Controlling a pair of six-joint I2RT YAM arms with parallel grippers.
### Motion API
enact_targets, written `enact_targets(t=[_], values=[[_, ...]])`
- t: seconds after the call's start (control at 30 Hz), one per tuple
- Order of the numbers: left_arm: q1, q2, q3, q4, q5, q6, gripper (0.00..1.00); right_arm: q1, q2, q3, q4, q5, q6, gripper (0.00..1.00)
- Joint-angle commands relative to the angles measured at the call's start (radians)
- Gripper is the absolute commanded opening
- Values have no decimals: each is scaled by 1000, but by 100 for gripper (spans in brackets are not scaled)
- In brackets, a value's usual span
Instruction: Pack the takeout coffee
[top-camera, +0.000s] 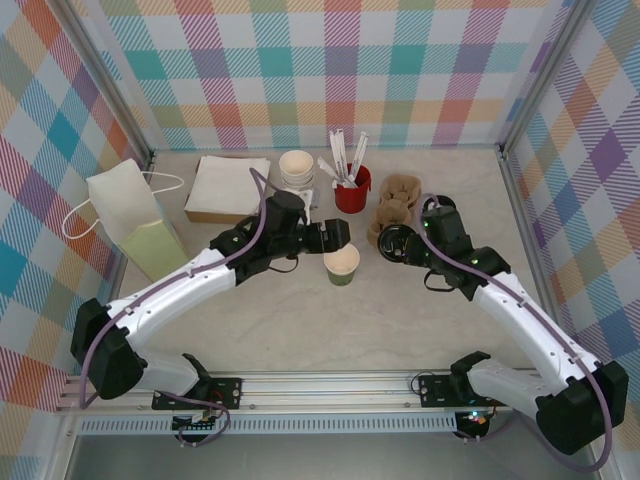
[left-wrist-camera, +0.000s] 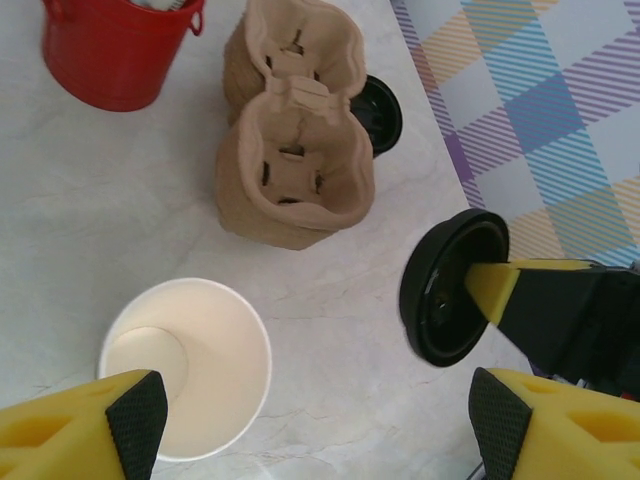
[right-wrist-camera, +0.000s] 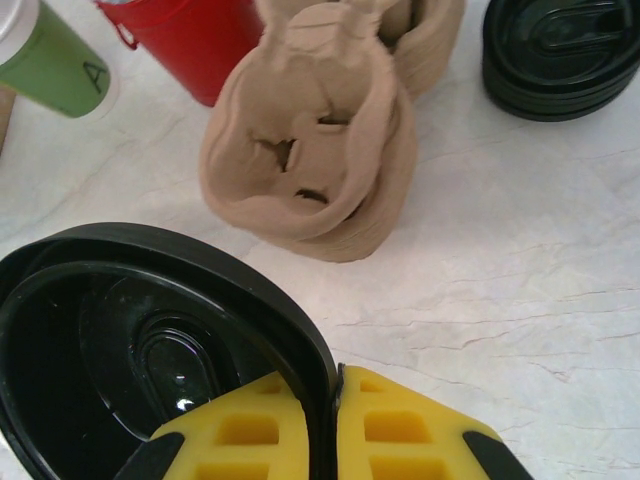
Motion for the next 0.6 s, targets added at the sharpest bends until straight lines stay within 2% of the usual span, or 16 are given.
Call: enact_targets(t=[0.0,0.3,0.57], values=[[-39,33,53,17,2,-15,81,63,1,6,22,64,49,8],[-81,131,120,-29,-28,-16,78,193,44,41,20,107,92,8],[-83,170,125,-41,-36,-16,69,240,66,61,36,108,116,8]])
